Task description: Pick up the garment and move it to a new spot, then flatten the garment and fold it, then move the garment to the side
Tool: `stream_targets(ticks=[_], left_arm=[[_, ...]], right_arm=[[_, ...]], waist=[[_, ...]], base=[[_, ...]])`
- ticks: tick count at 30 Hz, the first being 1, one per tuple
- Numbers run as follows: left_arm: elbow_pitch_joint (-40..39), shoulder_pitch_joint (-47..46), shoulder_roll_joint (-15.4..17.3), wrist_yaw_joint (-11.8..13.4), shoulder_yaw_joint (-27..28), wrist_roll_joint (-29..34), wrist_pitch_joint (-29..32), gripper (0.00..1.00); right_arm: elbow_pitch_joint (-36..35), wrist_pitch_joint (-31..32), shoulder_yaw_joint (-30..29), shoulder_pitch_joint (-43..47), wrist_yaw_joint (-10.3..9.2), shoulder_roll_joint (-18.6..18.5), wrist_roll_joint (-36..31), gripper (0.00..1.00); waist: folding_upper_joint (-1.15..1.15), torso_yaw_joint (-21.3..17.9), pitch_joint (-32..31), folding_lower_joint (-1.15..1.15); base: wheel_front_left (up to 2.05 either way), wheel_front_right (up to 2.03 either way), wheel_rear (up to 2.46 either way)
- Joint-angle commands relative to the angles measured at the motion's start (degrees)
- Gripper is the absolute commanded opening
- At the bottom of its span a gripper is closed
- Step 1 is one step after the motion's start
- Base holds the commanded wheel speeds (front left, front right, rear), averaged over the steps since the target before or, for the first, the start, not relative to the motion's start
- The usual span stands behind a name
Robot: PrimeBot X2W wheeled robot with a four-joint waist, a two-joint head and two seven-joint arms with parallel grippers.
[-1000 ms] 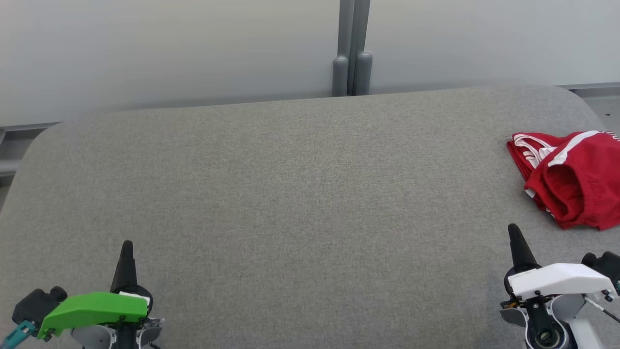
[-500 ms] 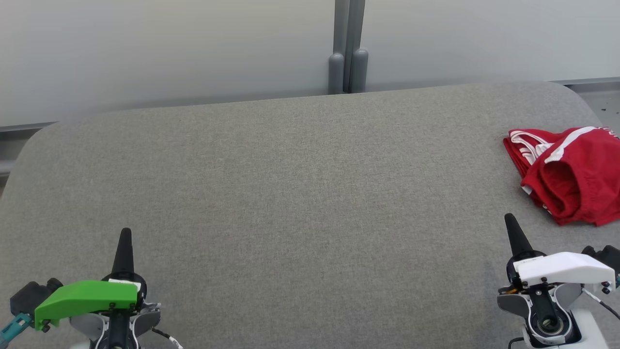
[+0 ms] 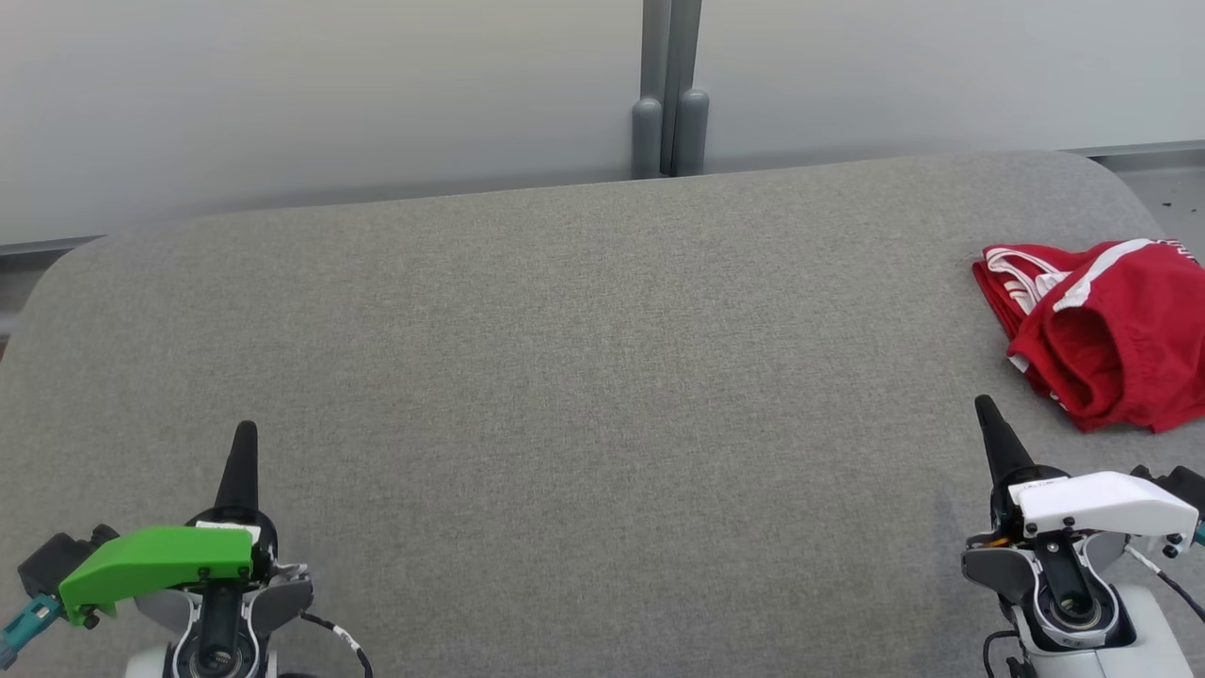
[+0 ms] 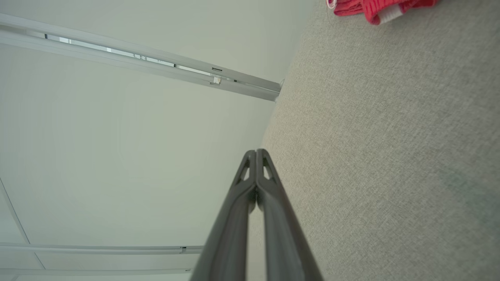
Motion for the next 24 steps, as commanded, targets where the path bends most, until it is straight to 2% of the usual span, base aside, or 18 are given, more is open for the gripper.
stream_targets(ticks=[1,24], left_arm=[[-0.29,-1.52,0.13,0.1,0.37,-1.25,0.32,0.0],[-0.1,-3.87,-0.28,0.52,1.18,-10.03,2.74,0.0]], right_arm=[[-0.02,0.49,-0.13,-1.31,0.05,-0.38,1.51,0.0],[1.35,3.14,-0.27,-3.8,0.05,-0.5,12.46,0.0]], waist=[[0.0,-0.06,0.05,0.0],[0.0,-0.93,0.67,0.0]], base=[[0.0,0.0,0.0],[0.0,0.0,0.0]])
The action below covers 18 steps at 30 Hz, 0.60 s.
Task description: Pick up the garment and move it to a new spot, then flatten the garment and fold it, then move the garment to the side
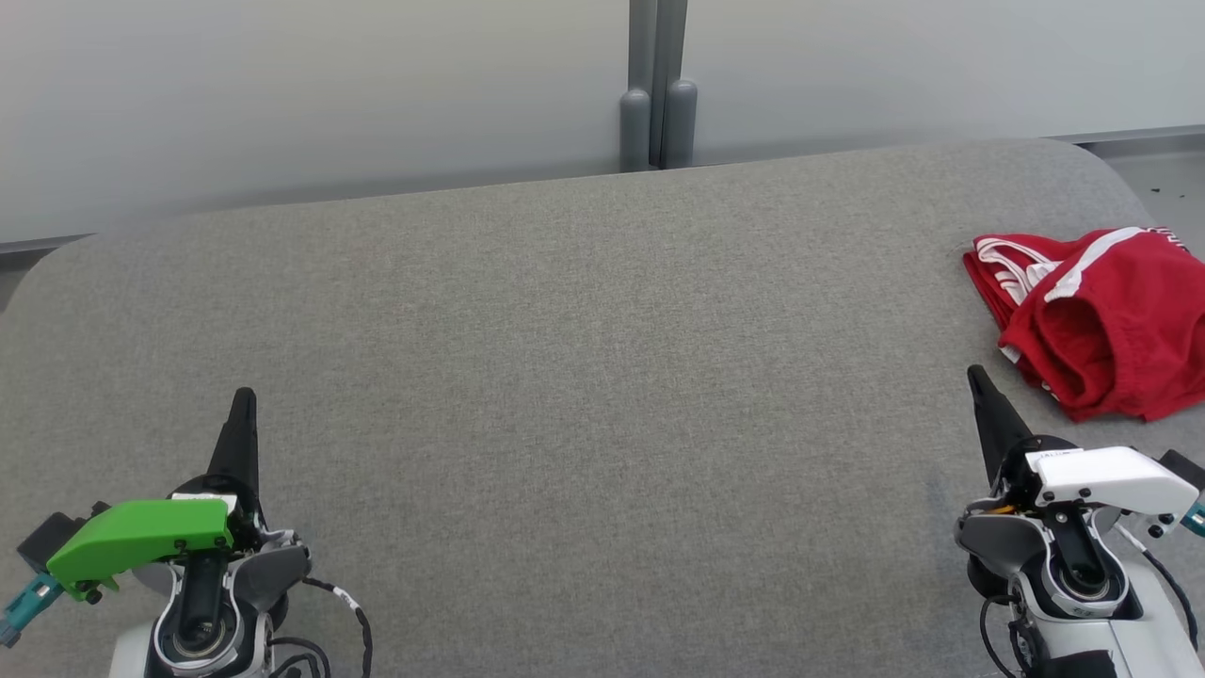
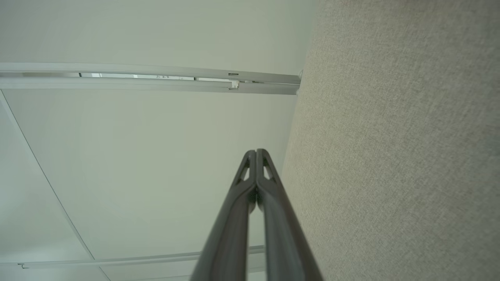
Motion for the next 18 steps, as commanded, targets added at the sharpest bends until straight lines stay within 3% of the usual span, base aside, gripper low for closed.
stream_targets(ticks=[1,18], left_arm=[[-0.11,-1.08,0.01,0.13,0.27,-1.39,0.37,0.0],[0.0,-2.11,-0.17,0.26,0.58,-5.06,1.36,0.0]], right_arm=[[0.23,0.45,-0.14,-0.77,0.05,-0.39,1.58,0.0],[0.75,1.64,-0.18,-1.85,0.04,-0.41,6.07,0.0]], waist=[[0.0,-0.07,0.05,0.0],[0.0,-0.51,0.37,0.0]], base=[[0.0,0.0,0.0],[0.0,0.0,0.0]])
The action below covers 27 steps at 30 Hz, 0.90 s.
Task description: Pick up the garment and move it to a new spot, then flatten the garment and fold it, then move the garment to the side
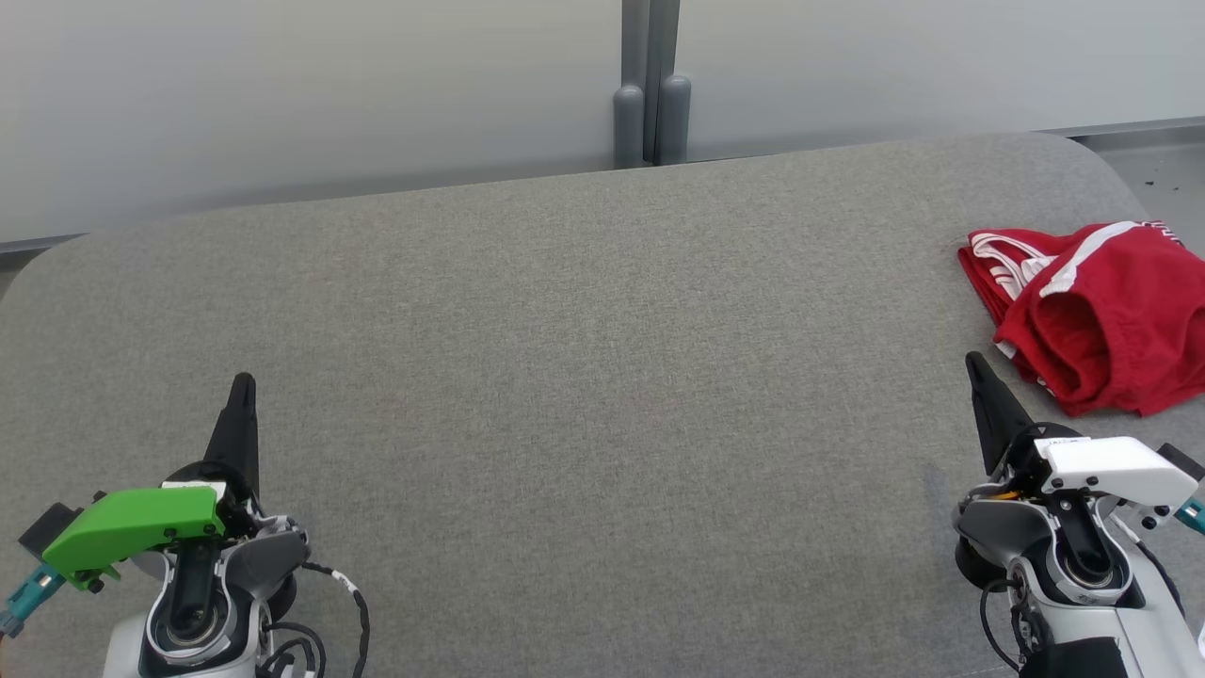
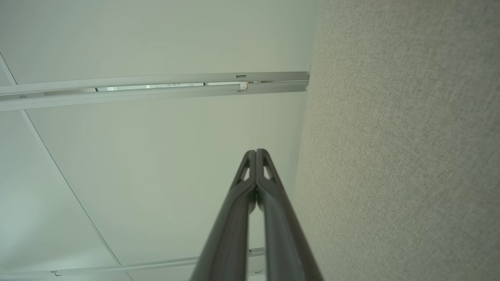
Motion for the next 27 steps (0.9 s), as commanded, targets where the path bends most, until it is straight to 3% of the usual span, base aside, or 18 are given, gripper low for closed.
stream_targets(ticks=[1,27], left_arm=[[-0.01,-0.84,0.0,0.02,0.07,-0.6,0.1,0.0],[-0.02,-0.83,0.01,0.02,0.07,-0.59,0.1,0.0]], right_arm=[[0.04,0.3,-0.1,-0.48,0.04,-0.31,0.19,0.0],[0.04,0.3,-0.1,-0.47,0.04,-0.31,0.19,0.0]], waist=[[0.0,0.01,0.0,0.0],[0.0,0.01,0.0,0.0]], base=[[0.0,0.0,0.0],[0.0,0.0,0.0]])
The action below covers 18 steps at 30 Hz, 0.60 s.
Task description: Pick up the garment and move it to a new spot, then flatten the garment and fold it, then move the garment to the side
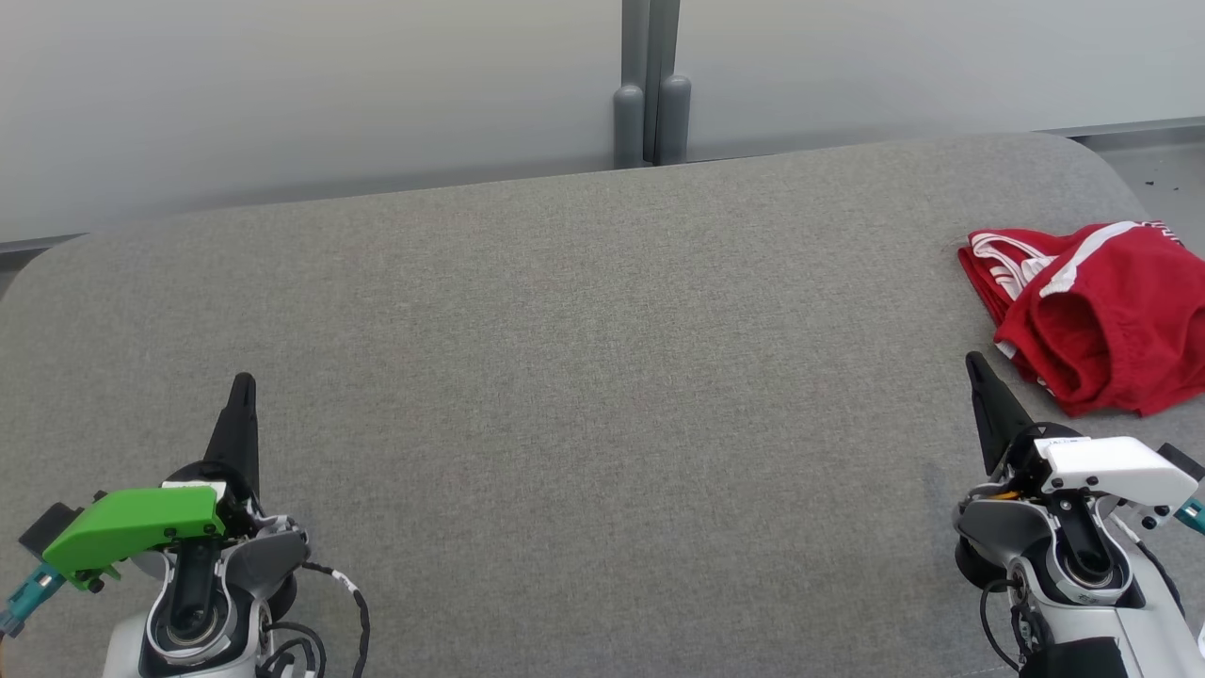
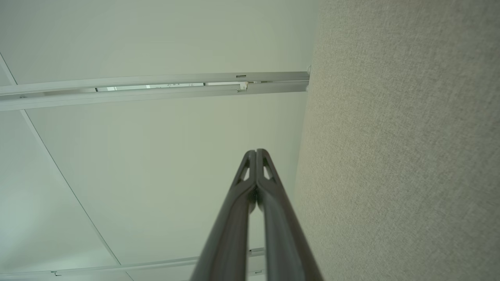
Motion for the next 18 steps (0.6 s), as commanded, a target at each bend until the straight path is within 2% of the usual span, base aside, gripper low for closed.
stream_targets(ticks=[1,18], left_arm=[[-0.02,-0.81,0.03,0.01,0.07,-0.59,0.1,0.0],[-0.02,-0.81,0.04,0.01,0.07,-0.59,0.1,0.0]], right_arm=[[0.04,0.3,-0.1,-0.47,0.04,-0.31,0.19,0.0],[0.01,0.3,-0.1,-0.46,0.04,-0.31,0.18,0.0]], waist=[[0.0,0.0,0.0,0.0],[0.0,0.0,0.0,0.0]], base=[[0.0,0.0,0.0],[0.0,0.0,0.0]])
